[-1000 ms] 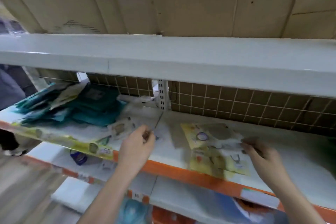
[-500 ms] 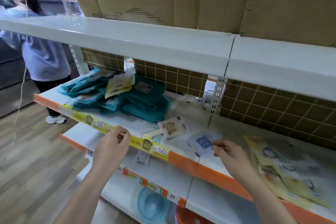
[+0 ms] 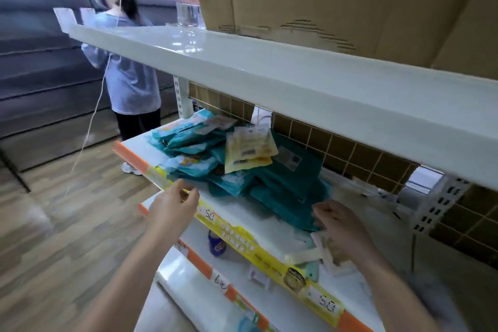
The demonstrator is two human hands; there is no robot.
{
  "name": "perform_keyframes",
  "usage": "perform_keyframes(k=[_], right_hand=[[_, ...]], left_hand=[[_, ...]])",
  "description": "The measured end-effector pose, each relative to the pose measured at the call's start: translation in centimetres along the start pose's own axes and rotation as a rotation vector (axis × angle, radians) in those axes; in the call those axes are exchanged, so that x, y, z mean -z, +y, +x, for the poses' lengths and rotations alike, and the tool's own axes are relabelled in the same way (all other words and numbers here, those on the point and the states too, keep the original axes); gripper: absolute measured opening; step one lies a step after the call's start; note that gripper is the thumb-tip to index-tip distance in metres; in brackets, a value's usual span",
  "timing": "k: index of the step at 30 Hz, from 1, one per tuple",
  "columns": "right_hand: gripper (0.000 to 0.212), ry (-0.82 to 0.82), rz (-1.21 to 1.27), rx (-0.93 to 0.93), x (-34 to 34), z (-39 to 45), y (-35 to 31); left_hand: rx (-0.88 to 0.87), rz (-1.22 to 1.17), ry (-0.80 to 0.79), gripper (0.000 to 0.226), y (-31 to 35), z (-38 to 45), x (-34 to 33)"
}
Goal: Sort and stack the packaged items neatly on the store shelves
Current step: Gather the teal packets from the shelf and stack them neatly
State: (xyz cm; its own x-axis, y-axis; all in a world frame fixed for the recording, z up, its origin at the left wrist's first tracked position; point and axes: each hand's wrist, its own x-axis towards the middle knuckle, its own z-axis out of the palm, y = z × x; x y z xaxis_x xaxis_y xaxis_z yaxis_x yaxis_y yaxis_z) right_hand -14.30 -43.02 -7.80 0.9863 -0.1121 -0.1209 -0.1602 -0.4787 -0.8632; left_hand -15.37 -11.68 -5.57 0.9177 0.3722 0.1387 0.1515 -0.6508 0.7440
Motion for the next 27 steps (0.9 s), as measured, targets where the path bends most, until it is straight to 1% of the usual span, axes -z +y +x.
perform_keyframes(k=[3,5,7,9,11,12,14,16,18,20,23,25,27], right_hand=[[0.015,-0.039,-0.031,-0.003,-2.0,2.9,-2.2],[0.015,-0.03,-0.036,0.009,-3.1,4.5,-3.8],[0.014,0.012,-0.037,0.01,-4.1,5.9,-5.1],[0.02,0.059,-0.064,0.013,-4.8,7.0,-6.4],[0.03,0.104,-0.146,0.025,-5.6,7.7,-7.8],[0.032,0.131,-0.173,0.041,-6.1,7.9,-8.7],[0.03,0.178,-0.224,0.097,-7.3,8.1,-10.7],[0.031,0.253,-0.353,0.131,-8.8,9.0,-12.3],[0.041,0.325,-0.521,0.105,-10.6,10.6,-13.3],[0.049,0.332,-0.684,0.059,-12.5,12.4,-14.0],[0.081,0.323,-0.79,-0.052,-15.4,14.5,-14.8],[0.095,0.279,-0.798,-0.157,-16.9,15.4,-14.1],[0.102,0.261,-0.697,-0.237,-17.9,15.9,-13.1]], left_hand=[[0.034,0.008,0.037,0.011,-1.6,2.8,0.8],[0.041,0.013,0.037,0.012,-2.5,4.8,1.2],[0.034,0.015,0.034,0.013,-3.0,7.1,1.4],[0.011,0.018,0.025,0.016,-3.3,9.5,1.4],[-0.017,0.008,-0.001,0.021,-3.9,12.3,1.0],[-0.031,0.02,-0.018,0.023,-4.2,13.9,0.7],[-0.068,0.083,-0.067,0.027,-5.0,17.1,0.2],[-0.091,0.154,-0.113,0.034,-5.6,20.1,-0.1],[-0.103,0.2,-0.136,0.039,-6.3,23.0,0.0],[-0.118,0.235,-0.146,0.042,-7.2,25.7,0.4],[-0.133,0.297,-0.161,0.047,-9.0,30.1,0.5],[-0.14,0.336,-0.192,0.05,-9.9,32.4,0.3],[-0.132,0.381,-0.259,0.055,-10.7,34.4,-0.3]])
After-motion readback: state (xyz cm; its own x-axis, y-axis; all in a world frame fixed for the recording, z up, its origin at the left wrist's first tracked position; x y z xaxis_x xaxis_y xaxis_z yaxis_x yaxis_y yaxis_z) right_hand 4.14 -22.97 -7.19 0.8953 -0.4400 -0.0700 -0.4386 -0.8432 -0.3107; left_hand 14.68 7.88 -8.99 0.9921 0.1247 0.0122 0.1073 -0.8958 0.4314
